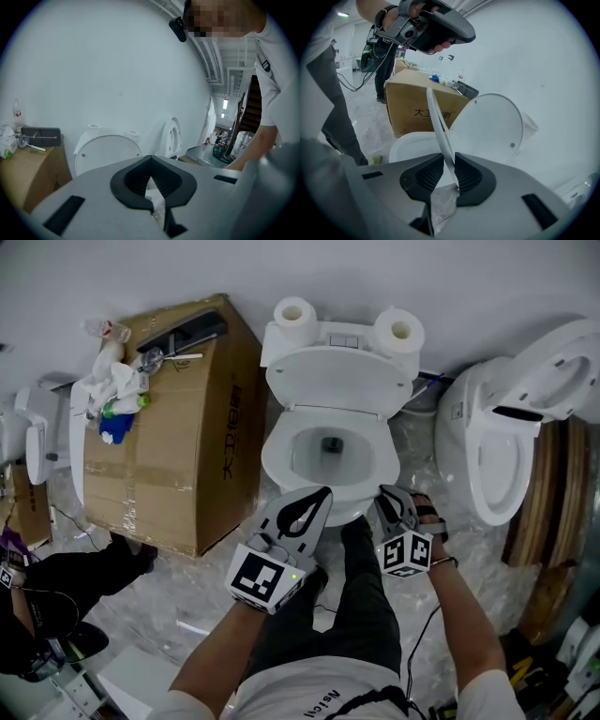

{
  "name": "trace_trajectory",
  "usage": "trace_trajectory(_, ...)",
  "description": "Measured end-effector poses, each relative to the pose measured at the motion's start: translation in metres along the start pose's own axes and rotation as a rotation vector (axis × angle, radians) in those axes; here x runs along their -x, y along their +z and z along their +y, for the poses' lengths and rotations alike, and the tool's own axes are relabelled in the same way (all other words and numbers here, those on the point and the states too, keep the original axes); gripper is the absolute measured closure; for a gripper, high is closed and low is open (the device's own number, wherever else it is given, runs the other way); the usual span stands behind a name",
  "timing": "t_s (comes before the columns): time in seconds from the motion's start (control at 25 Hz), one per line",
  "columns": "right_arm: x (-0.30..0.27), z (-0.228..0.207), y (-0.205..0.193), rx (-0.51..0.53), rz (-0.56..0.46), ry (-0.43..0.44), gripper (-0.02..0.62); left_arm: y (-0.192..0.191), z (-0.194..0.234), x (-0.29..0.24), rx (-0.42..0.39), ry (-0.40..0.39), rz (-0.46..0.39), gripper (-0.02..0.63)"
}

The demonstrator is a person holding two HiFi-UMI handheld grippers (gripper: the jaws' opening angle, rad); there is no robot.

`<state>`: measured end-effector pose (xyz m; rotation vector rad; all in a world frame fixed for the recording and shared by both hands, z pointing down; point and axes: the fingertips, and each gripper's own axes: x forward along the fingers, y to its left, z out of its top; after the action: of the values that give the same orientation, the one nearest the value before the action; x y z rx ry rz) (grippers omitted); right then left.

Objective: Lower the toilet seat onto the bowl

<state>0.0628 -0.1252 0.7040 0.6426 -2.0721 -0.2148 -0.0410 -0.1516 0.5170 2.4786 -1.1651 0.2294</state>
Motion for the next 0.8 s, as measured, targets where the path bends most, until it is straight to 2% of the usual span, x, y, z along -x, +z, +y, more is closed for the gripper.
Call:
trace_trajectory(0.4, -0.009, 0.07, -0.033, 0.077, 0.034, -0.004, 0.525, -0.065, -0.008, 0.043, 0.007, -0.021, 0.029, 0.597)
trace_trajectory(0.68, -0.024, 0.117, -0.059, 0.094, 0.08, 0.005, 0.511, -0.101, -0.014, 0.054, -0.002, -0.056, 0.02, 0.597)
trace_trajectory(0.8, -0.033, 0.137, -0.072, 0.132, 0.094, 0.004, 0.506, -0.12, -0.011, 0.056, 0.003, -0.059, 0.027, 0.597)
